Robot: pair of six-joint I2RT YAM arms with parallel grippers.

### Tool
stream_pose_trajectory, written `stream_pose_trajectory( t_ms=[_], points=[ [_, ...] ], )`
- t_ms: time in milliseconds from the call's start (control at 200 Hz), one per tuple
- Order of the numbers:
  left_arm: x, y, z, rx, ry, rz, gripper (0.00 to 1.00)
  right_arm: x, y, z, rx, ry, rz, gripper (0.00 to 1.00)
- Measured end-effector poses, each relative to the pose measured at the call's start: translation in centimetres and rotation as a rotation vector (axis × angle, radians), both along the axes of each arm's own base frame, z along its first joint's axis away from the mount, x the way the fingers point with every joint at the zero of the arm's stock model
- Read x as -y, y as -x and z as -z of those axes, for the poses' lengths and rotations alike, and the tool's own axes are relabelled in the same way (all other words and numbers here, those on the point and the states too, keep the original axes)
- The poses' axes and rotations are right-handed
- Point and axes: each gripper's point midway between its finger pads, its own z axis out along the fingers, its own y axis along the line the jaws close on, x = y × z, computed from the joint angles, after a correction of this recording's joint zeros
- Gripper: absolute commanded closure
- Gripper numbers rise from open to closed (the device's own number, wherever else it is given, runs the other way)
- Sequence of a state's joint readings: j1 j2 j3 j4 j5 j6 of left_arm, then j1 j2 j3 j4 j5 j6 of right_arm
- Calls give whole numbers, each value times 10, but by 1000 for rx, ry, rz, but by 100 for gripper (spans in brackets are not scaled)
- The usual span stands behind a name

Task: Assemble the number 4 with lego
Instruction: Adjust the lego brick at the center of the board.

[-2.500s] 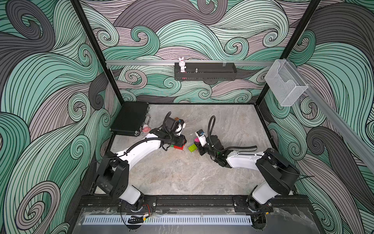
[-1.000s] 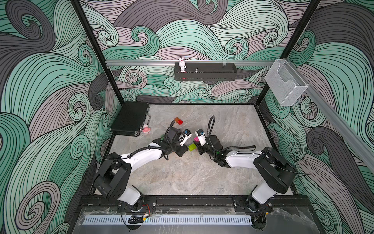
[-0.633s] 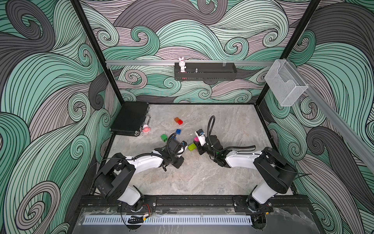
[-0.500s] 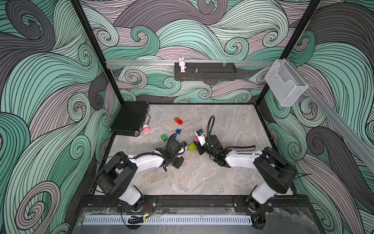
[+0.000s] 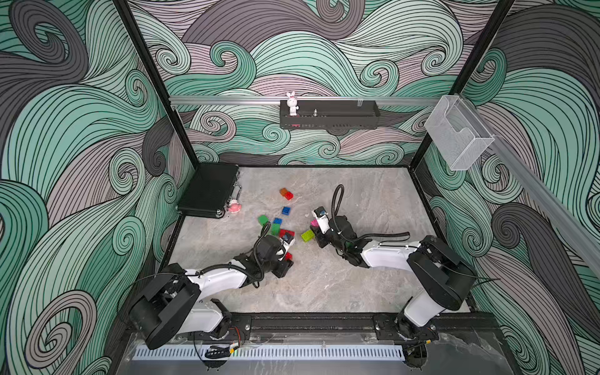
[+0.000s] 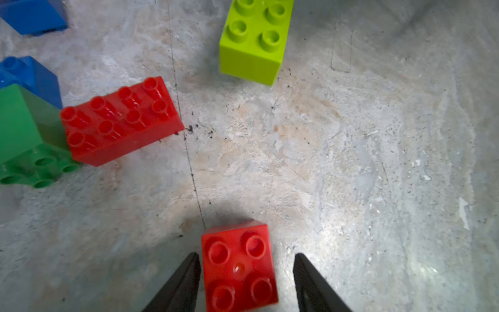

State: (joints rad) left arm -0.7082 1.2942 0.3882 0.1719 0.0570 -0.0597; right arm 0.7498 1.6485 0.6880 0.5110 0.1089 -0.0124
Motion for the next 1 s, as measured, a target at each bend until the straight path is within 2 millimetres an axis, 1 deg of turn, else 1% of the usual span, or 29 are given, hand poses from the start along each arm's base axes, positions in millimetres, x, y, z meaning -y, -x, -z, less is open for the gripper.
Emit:
stream_pose_trajectory(
  t_ms=[85,265,365,545,696,801,996],
  points=[
    [1,-4,-3,33,23,-11,43,0,0,0,0,2,-1,100],
    [6,-12,-3,69,56,-25,50,0,0,0,0,5,-2,100],
    [7,-14,-4,85,71,-26,50,-1,0,0,0,9,-5,100],
    [5,-11,0,92,88,-34,50,-1,0,0,1,12,-7,100],
    [1,-7,5,84,93,-42,55,-1,0,0,1,12,-7,100],
    [2,-7,5,85,97,-43,64,-1,0,0,1,12,-7,100],
    [6,-8,5,84,106,-29,95,-1,0,0,1,13,-7,100]
  ],
)
